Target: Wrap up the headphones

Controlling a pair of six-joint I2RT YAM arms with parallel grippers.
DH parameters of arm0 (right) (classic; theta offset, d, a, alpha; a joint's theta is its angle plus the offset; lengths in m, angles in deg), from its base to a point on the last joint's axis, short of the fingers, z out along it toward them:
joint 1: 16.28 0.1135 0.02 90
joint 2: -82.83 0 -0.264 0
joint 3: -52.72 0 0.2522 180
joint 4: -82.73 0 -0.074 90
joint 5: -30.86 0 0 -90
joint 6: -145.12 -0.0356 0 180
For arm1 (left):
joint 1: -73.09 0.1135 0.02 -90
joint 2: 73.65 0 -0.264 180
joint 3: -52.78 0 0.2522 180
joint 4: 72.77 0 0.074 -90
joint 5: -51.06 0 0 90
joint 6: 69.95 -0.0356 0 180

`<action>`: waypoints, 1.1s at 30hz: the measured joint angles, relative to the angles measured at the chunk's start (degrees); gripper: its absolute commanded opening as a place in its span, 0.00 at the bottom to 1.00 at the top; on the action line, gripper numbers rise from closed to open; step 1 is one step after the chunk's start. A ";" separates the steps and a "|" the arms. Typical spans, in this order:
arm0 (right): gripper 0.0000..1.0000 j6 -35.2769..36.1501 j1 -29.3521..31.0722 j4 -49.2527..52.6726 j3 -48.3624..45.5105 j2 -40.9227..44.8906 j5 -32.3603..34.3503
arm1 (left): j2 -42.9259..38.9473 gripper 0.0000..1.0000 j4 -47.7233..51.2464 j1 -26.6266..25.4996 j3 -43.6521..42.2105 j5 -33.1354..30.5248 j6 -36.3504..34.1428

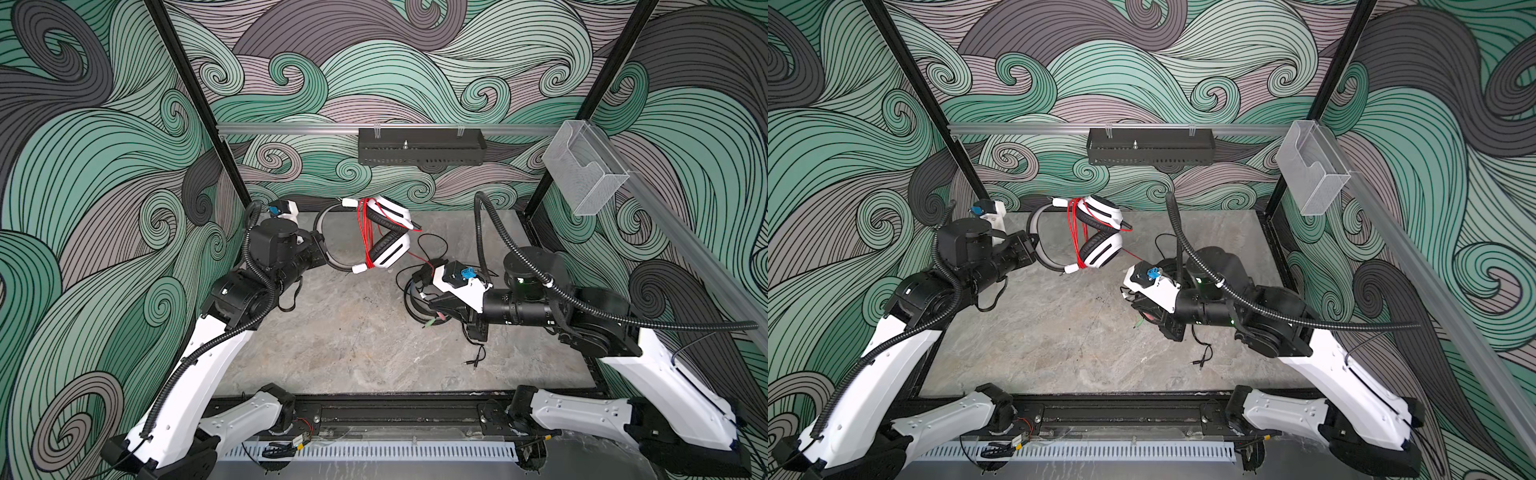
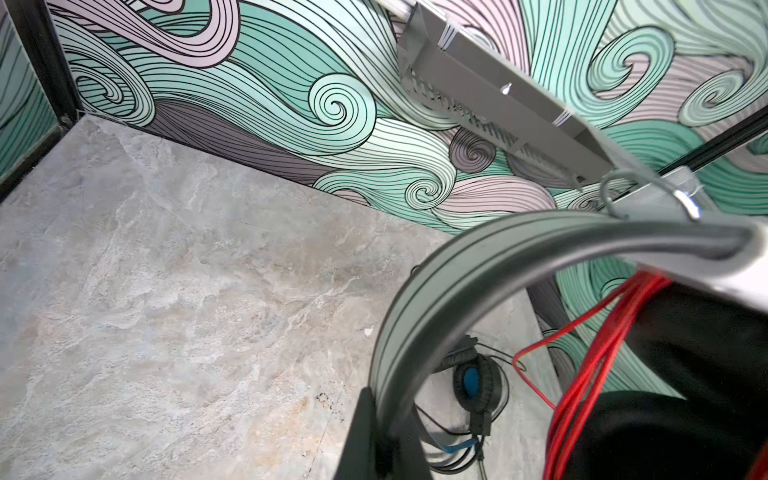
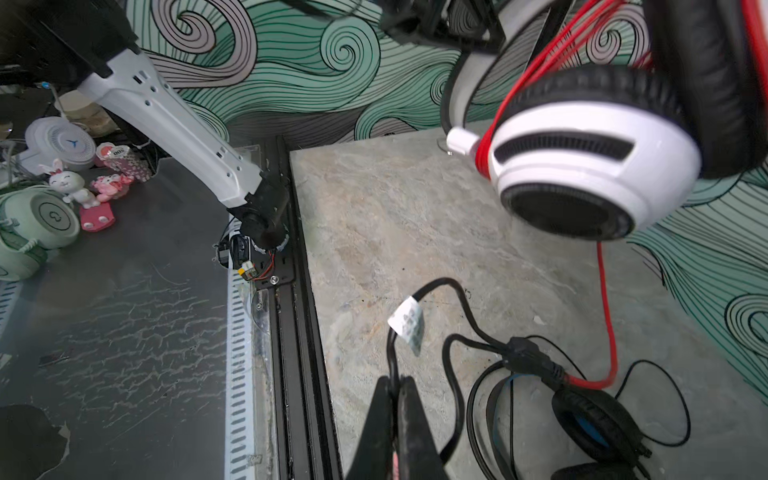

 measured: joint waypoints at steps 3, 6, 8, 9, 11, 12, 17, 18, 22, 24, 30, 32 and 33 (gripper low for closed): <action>0.00 -2.56 0.50 -0.98 -3.45 1.60 0.28 | 0.11 0.00 -0.59 0.72 2.25 0.35 1.51; 0.00 -4.76 2.40 -1.90 -5.70 2.36 0.61 | 0.96 0.00 -2.03 1.64 4.61 0.15 3.21; 0.00 -6.12 4.22 -2.25 -6.62 2.58 0.90 | 2.03 0.00 -3.39 1.90 5.68 -0.37 4.28; 0.00 -6.75 5.20 -2.27 -6.82 2.58 1.09 | 2.62 0.00 -4.22 2.03 5.92 -0.63 4.76; 0.00 -7.78 6.88 -2.62 -7.06 2.58 1.49 | 4.09 0.00 -5.40 2.49 6.36 -1.16 5.70; 0.00 -8.17 7.74 -2.71 -7.06 2.56 1.77 | 4.90 0.00 -6.03 2.86 6.40 -1.42 6.05; 0.00 -9.09 13.49 -2.21 -5.64 0.81 2.89 | 9.42 0.00 -8.76 3.69 6.40 -3.65 6.32; 0.00 -9.07 14.69 -2.10 -4.87 0.09 3.19 | 10.25 0.00 -9.22 3.72 6.36 -4.17 5.97; 0.00 -8.74 19.15 -1.01 0.46 -3.69 4.72 | 13.27 0.00 -11.02 3.85 6.10 -5.60 3.06; 0.00 -8.46 20.35 -0.26 3.45 -5.35 5.35 | 14.38 0.00 -11.72 3.52 5.64 -6.36 0.76; 0.00 -5.60 20.98 4.48 17.42 -10.93 8.22 | 14.58 0.00 -14.01 1.53 -0.63 -7.82 -7.93; 0.00 -3.85 20.85 7.08 24.13 -13.49 9.77 | 13.84 0.00 -14.16 0.44 -3.98 -7.69 -11.28; 0.00 -3.08 20.68 8.17 26.64 -14.56 10.19 | 13.38 0.00 -13.97 -0.09 -5.44 -7.28 -12.72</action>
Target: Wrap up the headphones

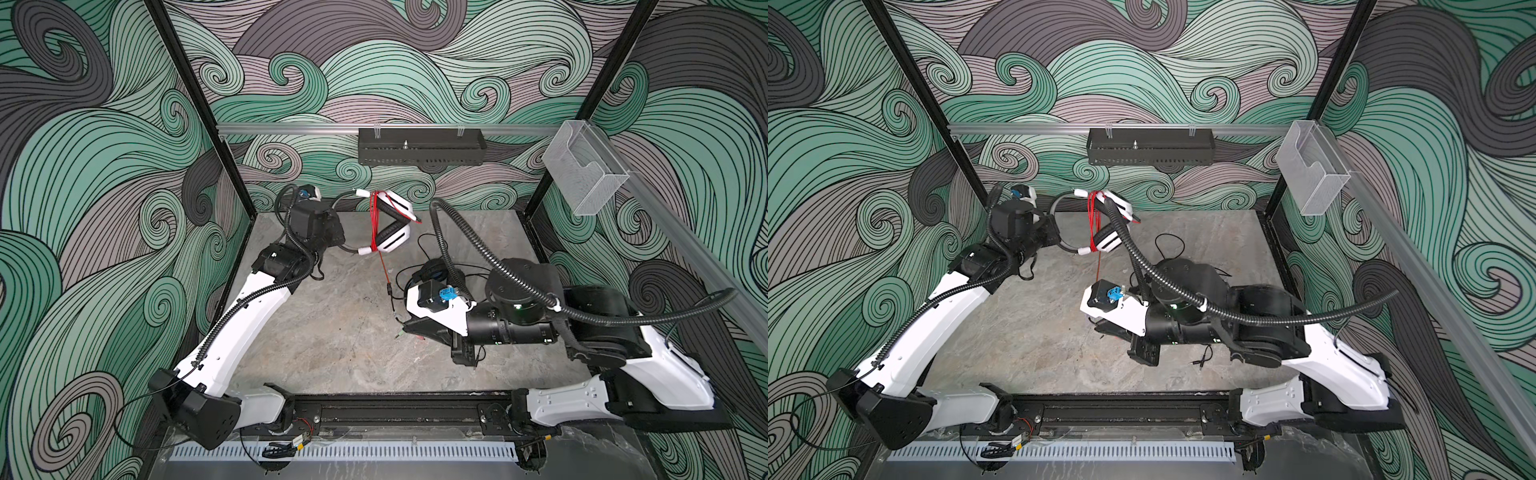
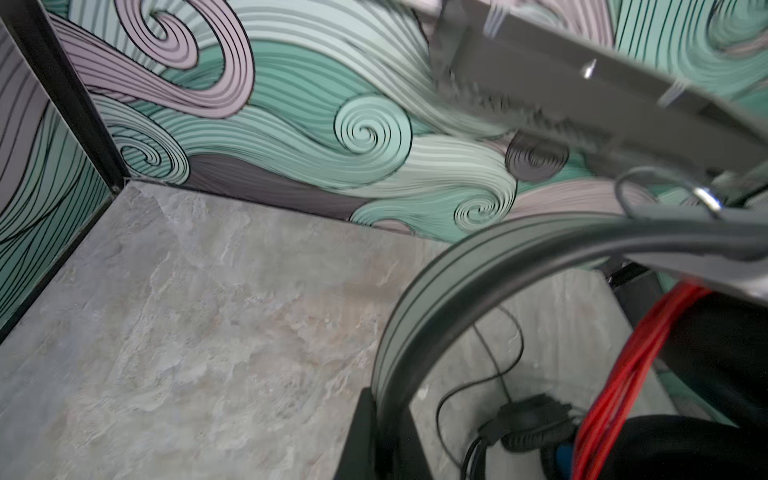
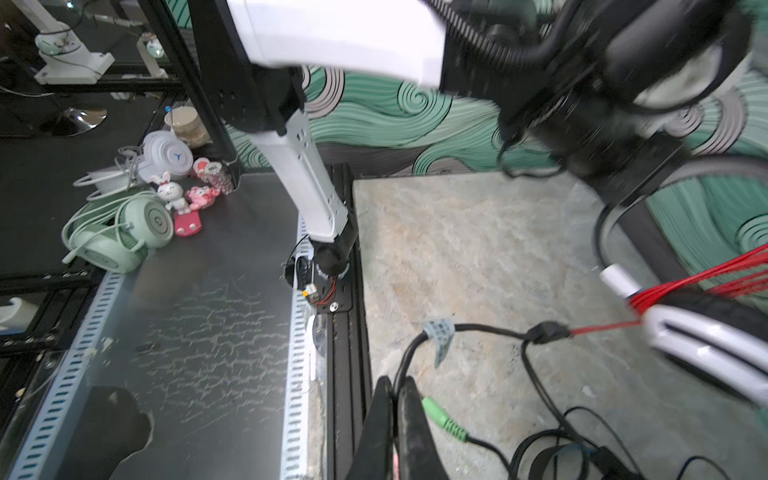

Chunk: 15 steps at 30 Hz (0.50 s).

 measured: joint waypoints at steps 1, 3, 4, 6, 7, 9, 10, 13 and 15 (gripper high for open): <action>0.00 0.92 -0.44 1.49 3.48 -1.55 0.46 | -0.66 0.00 0.11 -0.63 -1.53 0.68 -1.55; 0.00 2.67 -1.70 4.28 9.84 -4.81 0.68 | -1.99 0.00 1.38 -2.16 -3.41 2.34 -4.59; 0.00 3.43 -2.54 5.53 12.85 -6.51 0.63 | -2.69 0.00 2.19 -3.26 -3.85 3.13 -6.29; 0.00 4.81 -4.42 7.48 17.79 -9.73 0.48 | -3.93 0.00 3.98 -5.33 -3.96 4.52 -9.16; 0.00 5.44 -5.53 8.11 19.50 -11.04 0.33 | -4.55 0.00 4.98 -6.36 -3.96 5.35 -10.40; 0.00 6.45 -8.04 9.35 21.53 -13.09 -0.24 | -5.84 0.00 7.37 -8.20 -4.13 6.43 -12.41; 0.00 6.93 -9.51 9.86 21.97 -13.84 -0.46 | -6.80 0.00 8.20 -8.98 -4.74 7.04 -13.07; 0.00 8.46 -14.45 11.26 22.03 -15.47 -0.72 | -10.71 0.00 11.87 -9.97 -7.72 8.76 -14.16; 0.00 9.62 -17.22 12.07 21.99 -16.20 -0.68 | -13.20 0.00 14.78 -9.97 -9.14 9.81 -14.75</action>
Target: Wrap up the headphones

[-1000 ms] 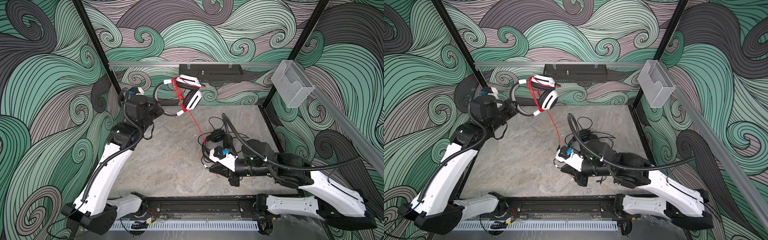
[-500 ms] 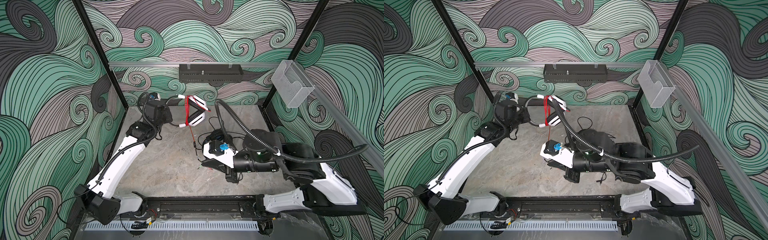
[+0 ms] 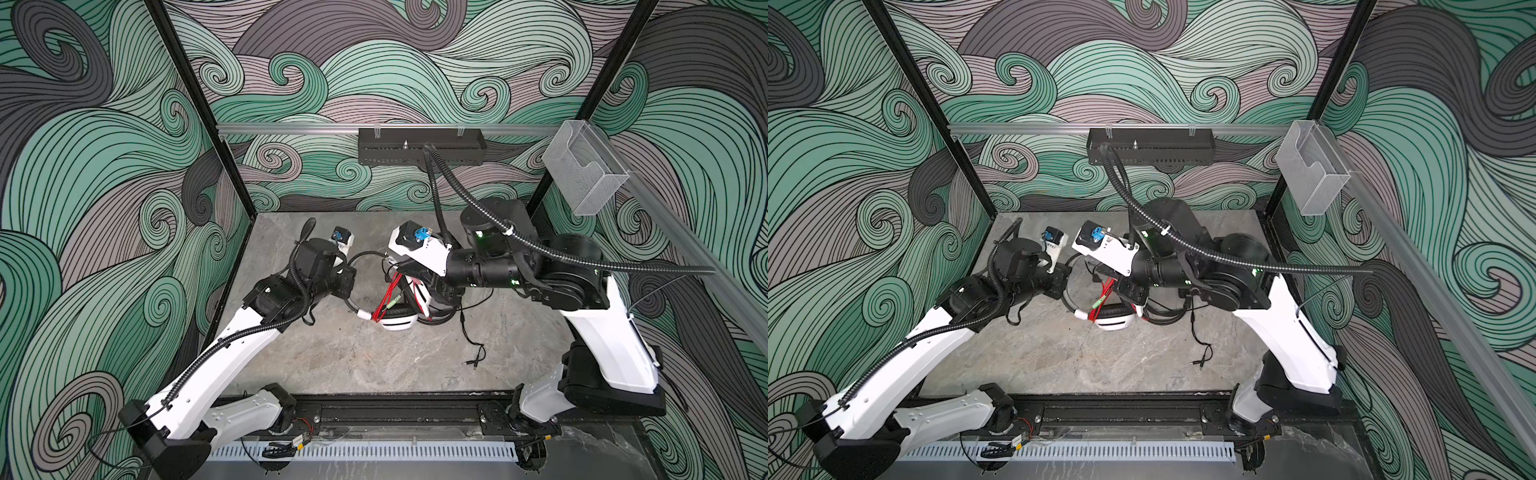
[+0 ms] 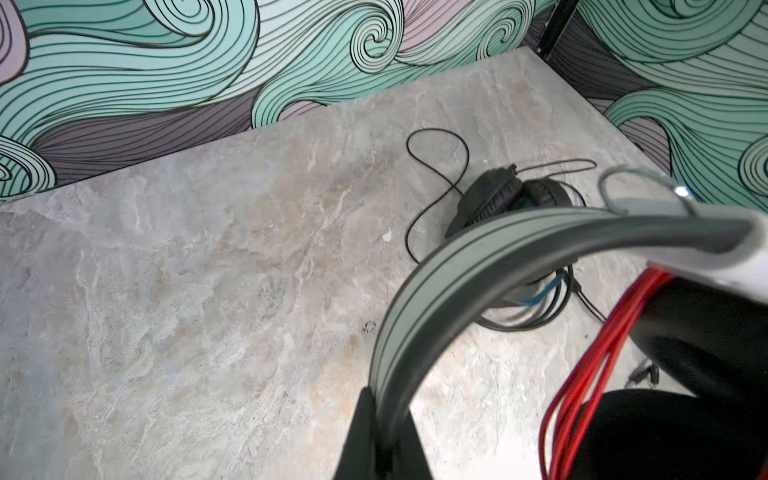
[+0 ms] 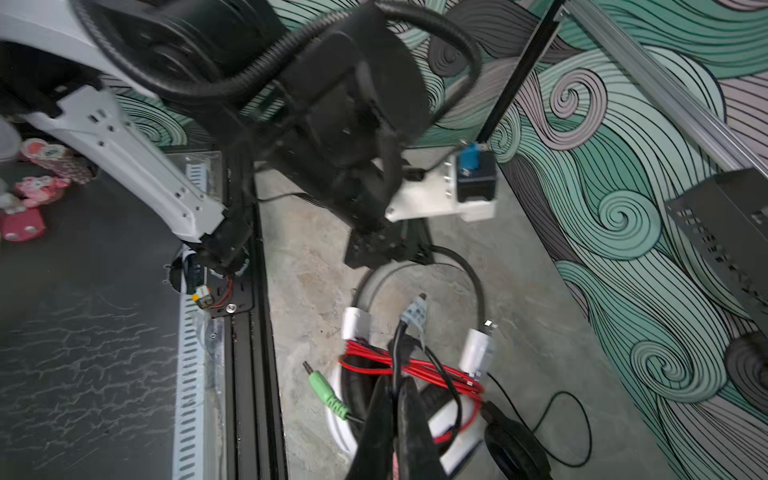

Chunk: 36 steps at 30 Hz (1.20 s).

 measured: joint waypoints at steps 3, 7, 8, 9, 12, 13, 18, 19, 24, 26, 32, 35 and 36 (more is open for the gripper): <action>0.00 1.36 -3.67 0.31 0.00 -0.81 -0.39 | -2.54 0.00 4.00 0.00 -0.68 1.03 -0.59; 0.00 2.01 -6.05 -0.66 -2.60 -0.87 -0.39 | -4.28 0.00 6.93 0.00 -0.72 2.91 -0.72; 0.00 2.21 -6.47 -1.25 -4.39 -0.57 -0.31 | -4.50 0.00 7.34 0.00 -0.72 3.34 -0.74; 0.00 2.27 -6.86 -1.90 -6.23 -0.24 -0.22 | -4.70 0.00 7.76 0.00 -0.72 3.67 -0.76; 0.00 2.01 -9.20 -4.15 -12.94 1.31 0.07 | -5.11 0.00 9.16 0.00 -0.72 4.35 -0.76; 0.00 1.73 -10.29 -5.05 -15.10 1.97 0.20 | -5.20 0.00 9.64 0.00 -0.72 4.59 -0.74; 0.00 0.63 -15.37 -9.88 -25.05 6.29 0.59 | -5.55 0.00 10.12 0.00 -0.72 5.75 -0.70; 0.00 0.42 -15.93 -11.15 -26.97 7.23 0.55 | -5.55 0.00 10.12 0.00 -0.72 6.05 -0.68; 0.03 -0.68 -18.32 -17.09 -36.11 10.03 -0.72 | -5.51 0.00 10.40 0.00 -0.66 7.15 -0.61; 0.13 -1.36 -19.52 -19.58 -39.71 10.03 -1.46 | -5.44 0.00 10.88 0.00 -0.59 7.45 -0.50; 0.37 -3.58 -22.45 -25.64 -49.57 8.79 -4.61 | -5.31 0.00 13.00 0.00 0.81 7.82 -0.07; 0.48 -4.26 -23.12 -27.04 -50.56 8.22 -5.49 | -4.74 0.00 14.51 0.00 2.69 7.85 0.39; 0.52 -4.50 -23.23 -27.47 -50.56 8.22 -5.55 | -4.48 0.00 15.04 0.00 3.28 7.85 0.66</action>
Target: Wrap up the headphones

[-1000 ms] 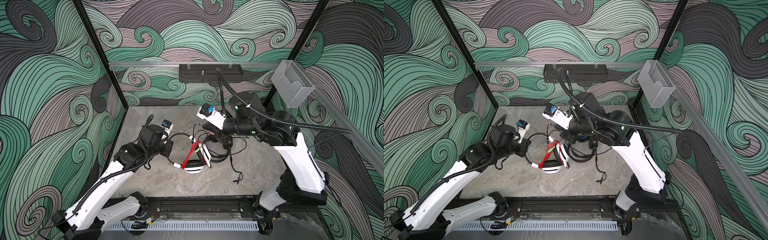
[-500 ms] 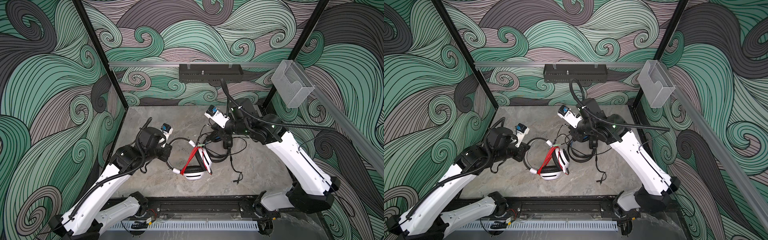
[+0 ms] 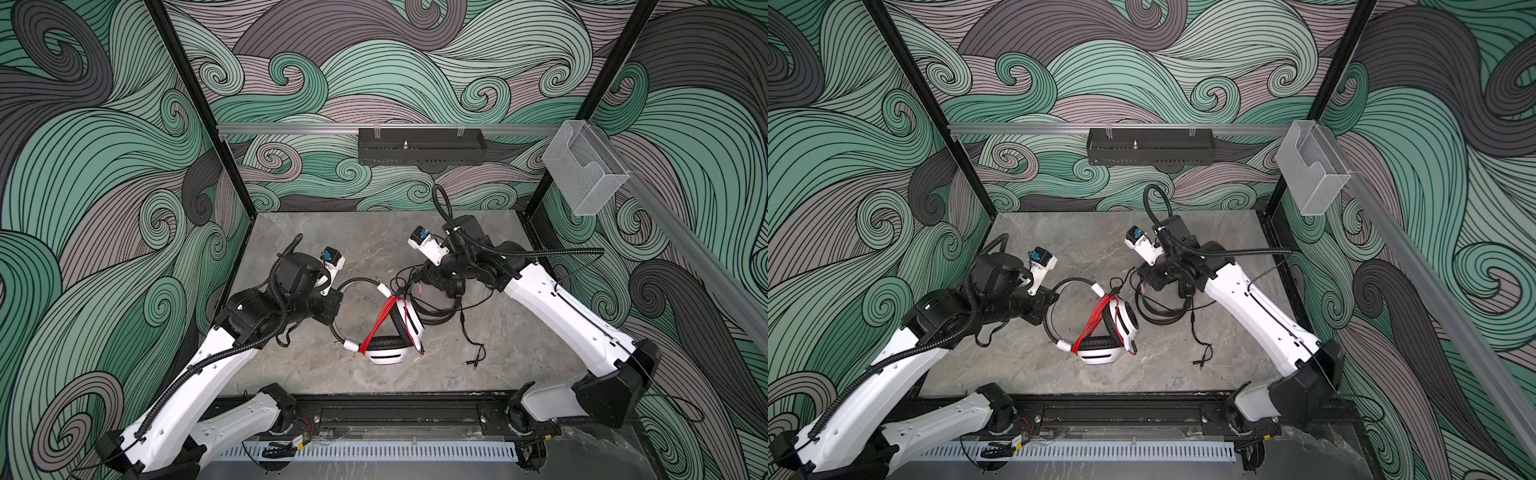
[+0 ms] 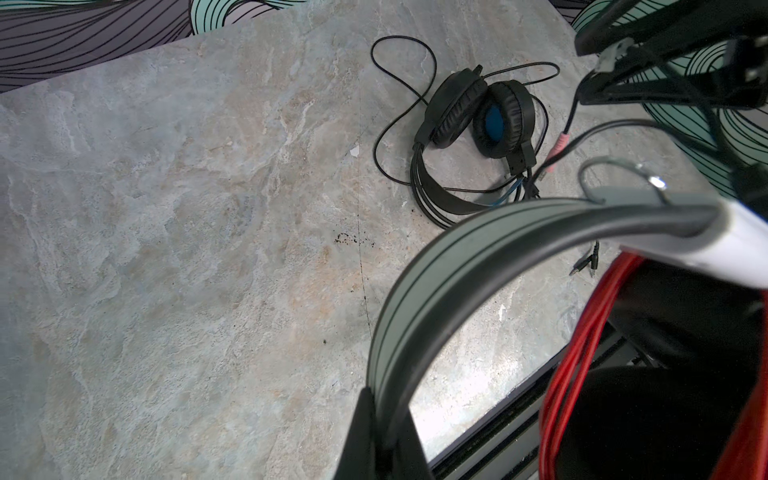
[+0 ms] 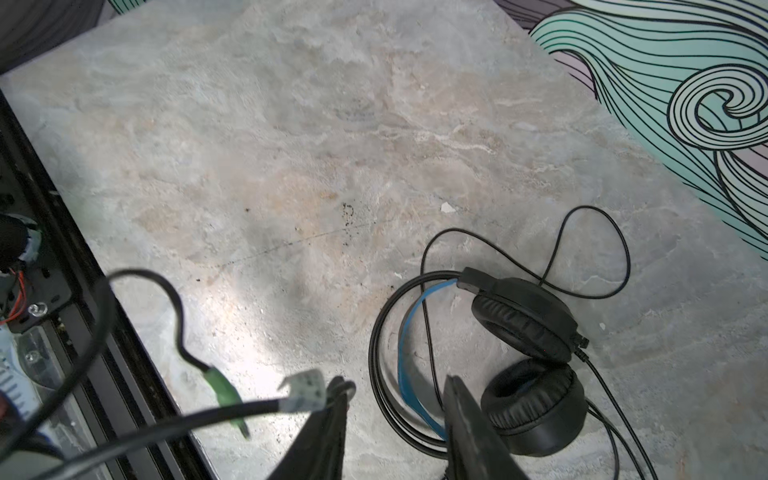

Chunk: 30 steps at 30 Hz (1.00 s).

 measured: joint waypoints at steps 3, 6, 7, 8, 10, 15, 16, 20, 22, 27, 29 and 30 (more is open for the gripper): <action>0.69 -0.81 -0.17 -1.20 0.00 0.81 0.85 | 1.14 0.00 1.46 0.00 1.97 -0.04 1.22; 0.77 -1.92 -0.57 -1.46 -0.11 2.40 2.80 | 2.12 0.00 2.69 0.02 3.32 -0.07 2.82; 0.92 -2.47 -0.79 -1.49 -0.33 3.10 3.26 | 2.47 0.00 3.04 0.07 3.74 -0.04 3.45; 0.96 -3.13 -1.01 -1.49 -0.72 3.76 3.45 | 2.62 0.00 3.32 0.13 3.98 -0.04 4.13; 0.97 -3.87 -1.33 -1.40 -2.05 5.35 3.91 | 3.02 0.00 3.82 0.31 4.50 -0.02 5.46; 0.98 -4.81 -1.49 -0.46 -3.65 6.86 5.49 | 3.58 0.00 4.48 1.92 5.16 0.00 8.57; 0.98 -4.79 -1.49 -0.35 -3.54 7.06 6.08 | 3.69 0.00 4.55 2.86 5.35 -0.02 9.40; 1.00 -4.79 -1.79 0.37 -1.95 8.11 9.31 | 3.85 0.00 4.07 7.08 5.31 -0.52 12.00; 1.00 -4.96 -1.81 0.28 -1.03 9.11 10.51 | 4.02 0.00 2.16 9.92 4.28 -0.81 13.18; 0.99 -6.51 -1.53 0.24 -1.40 12.50 11.39 | 6.19 0.00 -5.81 15.96 -1.07 -2.54 14.47; 1.00 -7.06 -1.38 0.31 -2.49 13.79 11.43 | 8.48 0.00 -9.88 18.05 -3.67 -3.17 14.53; 1.00 -7.34 -1.33 0.46 -3.13 14.43 11.41 | 10.21 0.00 -11.96 19.10 -4.76 -3.48 14.51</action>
